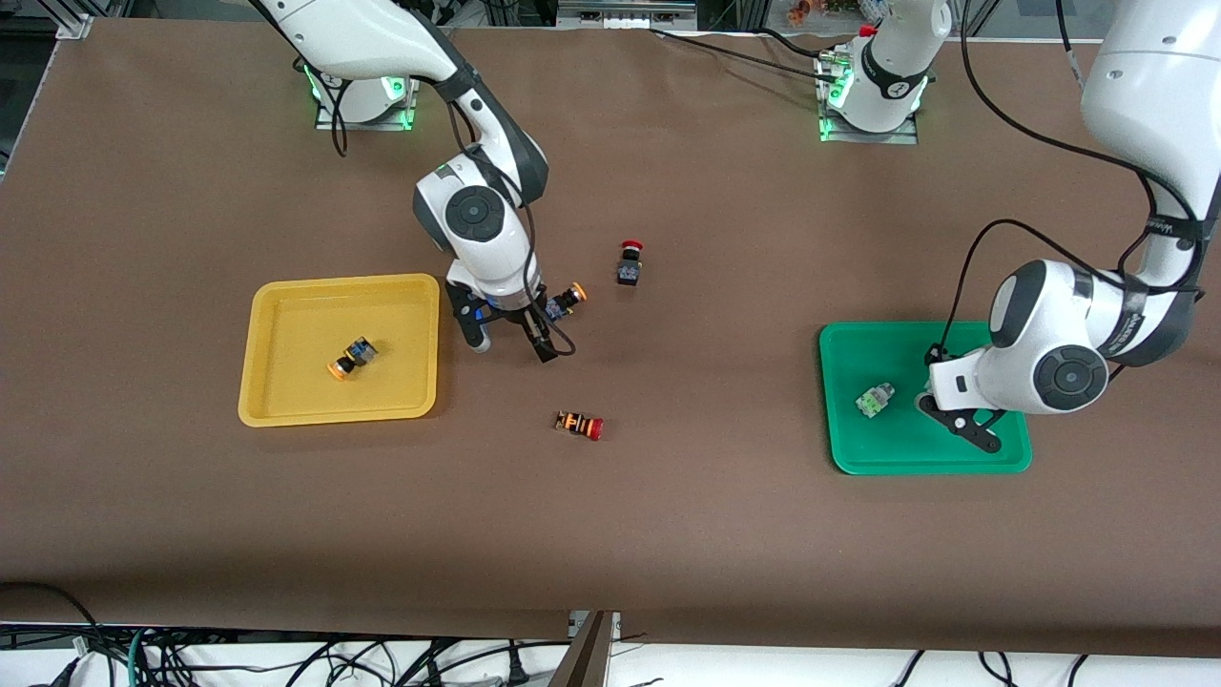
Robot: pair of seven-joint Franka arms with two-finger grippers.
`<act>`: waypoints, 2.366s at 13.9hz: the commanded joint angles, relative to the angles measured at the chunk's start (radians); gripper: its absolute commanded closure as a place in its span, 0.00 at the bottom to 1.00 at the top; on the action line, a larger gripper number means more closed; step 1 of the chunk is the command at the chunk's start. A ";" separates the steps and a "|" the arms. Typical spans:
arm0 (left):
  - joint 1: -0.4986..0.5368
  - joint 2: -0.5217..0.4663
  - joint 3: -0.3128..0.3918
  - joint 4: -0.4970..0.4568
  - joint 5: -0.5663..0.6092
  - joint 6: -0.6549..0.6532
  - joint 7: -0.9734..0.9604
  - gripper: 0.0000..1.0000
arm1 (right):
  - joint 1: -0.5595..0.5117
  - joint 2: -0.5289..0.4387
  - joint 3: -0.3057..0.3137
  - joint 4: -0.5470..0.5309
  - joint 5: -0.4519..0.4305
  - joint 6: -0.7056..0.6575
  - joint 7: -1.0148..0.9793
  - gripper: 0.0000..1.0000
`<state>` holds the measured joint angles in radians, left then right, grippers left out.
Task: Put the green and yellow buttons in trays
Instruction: 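Release the green button in the green tray while the right gripper grasps, then lift the blue-bodied yellow button with the right gripper while the left gripper withdraws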
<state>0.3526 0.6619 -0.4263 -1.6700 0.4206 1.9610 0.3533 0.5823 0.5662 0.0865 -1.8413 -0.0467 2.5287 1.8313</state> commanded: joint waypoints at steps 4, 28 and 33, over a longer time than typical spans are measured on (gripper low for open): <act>0.020 -0.108 -0.029 0.032 0.000 -0.120 0.026 0.00 | 0.062 0.030 -0.010 0.027 0.011 -0.165 0.091 0.01; -0.443 -0.688 0.526 0.010 -0.358 -0.321 -0.309 0.00 | 0.091 0.041 -0.019 0.033 -0.001 -0.079 -0.070 1.00; -0.442 -0.688 0.509 0.022 -0.359 -0.343 -0.310 0.00 | 0.085 -0.054 -0.091 0.020 0.004 -0.226 -0.372 1.00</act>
<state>-0.0842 -0.0090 0.0884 -1.6474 0.0371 1.6350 0.0581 0.6696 0.5640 0.0194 -1.8011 -0.0483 2.3491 1.5626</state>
